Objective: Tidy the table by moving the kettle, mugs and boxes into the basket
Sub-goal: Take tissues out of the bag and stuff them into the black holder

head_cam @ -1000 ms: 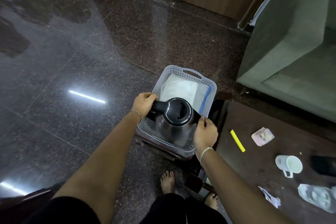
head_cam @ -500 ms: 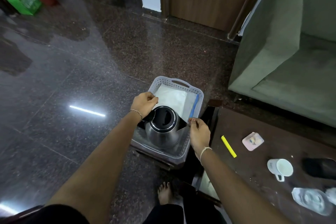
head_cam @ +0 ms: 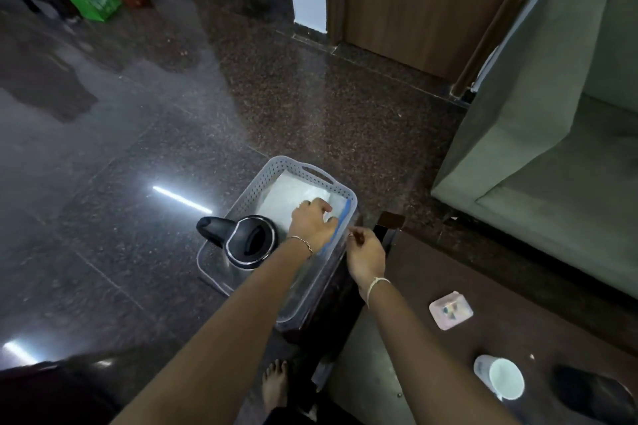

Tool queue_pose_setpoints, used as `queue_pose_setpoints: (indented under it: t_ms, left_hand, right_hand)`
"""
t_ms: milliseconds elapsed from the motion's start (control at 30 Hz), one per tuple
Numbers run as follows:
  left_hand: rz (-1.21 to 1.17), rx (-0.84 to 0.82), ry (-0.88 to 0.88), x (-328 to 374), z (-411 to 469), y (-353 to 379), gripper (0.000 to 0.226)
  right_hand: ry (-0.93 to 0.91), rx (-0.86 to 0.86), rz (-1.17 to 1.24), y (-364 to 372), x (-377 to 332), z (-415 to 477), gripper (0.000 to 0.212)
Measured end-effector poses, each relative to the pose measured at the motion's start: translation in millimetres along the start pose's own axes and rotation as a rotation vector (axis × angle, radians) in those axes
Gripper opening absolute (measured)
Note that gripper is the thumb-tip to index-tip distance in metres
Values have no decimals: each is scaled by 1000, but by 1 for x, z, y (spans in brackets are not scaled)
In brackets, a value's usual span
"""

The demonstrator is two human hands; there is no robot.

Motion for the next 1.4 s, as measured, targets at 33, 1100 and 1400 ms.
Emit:
queue_pose_setpoints:
  t_ms: [33, 1100, 1400]
  left_hand:
    - [-1, -14, -36, 0, 6, 12, 33]
    - [242, -4, -452, -63, 96, 79, 25]
    - [125, 114, -379, -44, 75, 46, 27]
  right_hand:
    - [-6, -15, -14, -1, 4, 6, 23]
    - [-23, -102, 67, 28, 49, 89, 42]
    - [22, -121, 15, 29, 43, 83, 44]
Point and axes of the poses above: each hand's wrist, its own z-axis towards the middle knuckle, its own y-axis out of the palm, x = y × z, the point moved 7 cm from there along z, towards the middle knuckle, and after that the axes turned 13 degrees about -x, right-handed, at the moved point
